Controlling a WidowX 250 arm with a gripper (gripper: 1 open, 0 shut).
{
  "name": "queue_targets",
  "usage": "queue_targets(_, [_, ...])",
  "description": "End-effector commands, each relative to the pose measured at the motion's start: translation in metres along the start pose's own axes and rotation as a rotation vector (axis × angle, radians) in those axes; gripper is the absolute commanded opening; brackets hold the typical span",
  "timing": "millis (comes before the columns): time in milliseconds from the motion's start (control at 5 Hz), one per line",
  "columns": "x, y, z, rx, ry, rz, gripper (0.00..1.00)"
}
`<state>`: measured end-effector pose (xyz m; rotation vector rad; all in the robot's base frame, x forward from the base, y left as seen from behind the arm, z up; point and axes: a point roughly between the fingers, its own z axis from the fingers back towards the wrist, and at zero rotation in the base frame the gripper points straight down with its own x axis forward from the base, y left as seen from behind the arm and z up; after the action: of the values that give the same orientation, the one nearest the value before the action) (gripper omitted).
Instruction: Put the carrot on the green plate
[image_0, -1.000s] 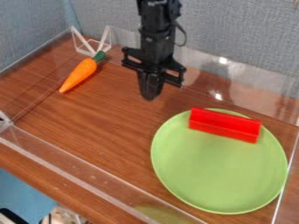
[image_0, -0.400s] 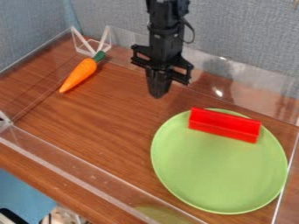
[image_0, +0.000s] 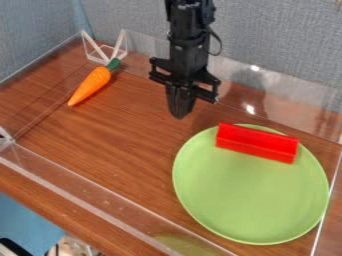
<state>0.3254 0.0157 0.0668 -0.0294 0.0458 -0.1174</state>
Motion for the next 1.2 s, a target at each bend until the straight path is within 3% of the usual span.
queue_targets(0, [0.003,-0.006,0.030,0.007,-0.065,-0.003,0.00])
queue_targets(200, [0.001,0.019,0.035,0.010,-0.071,0.008,1.00])
queue_targets(600, [-0.011,0.107,0.048,0.032,-0.105,0.057,1.00])
queue_targets(800, [-0.011,0.137,0.049,0.043,-0.116,0.059,1.00])
queue_targets(1000, [-0.011,0.150,0.032,0.035,-0.113,0.080,1.00])
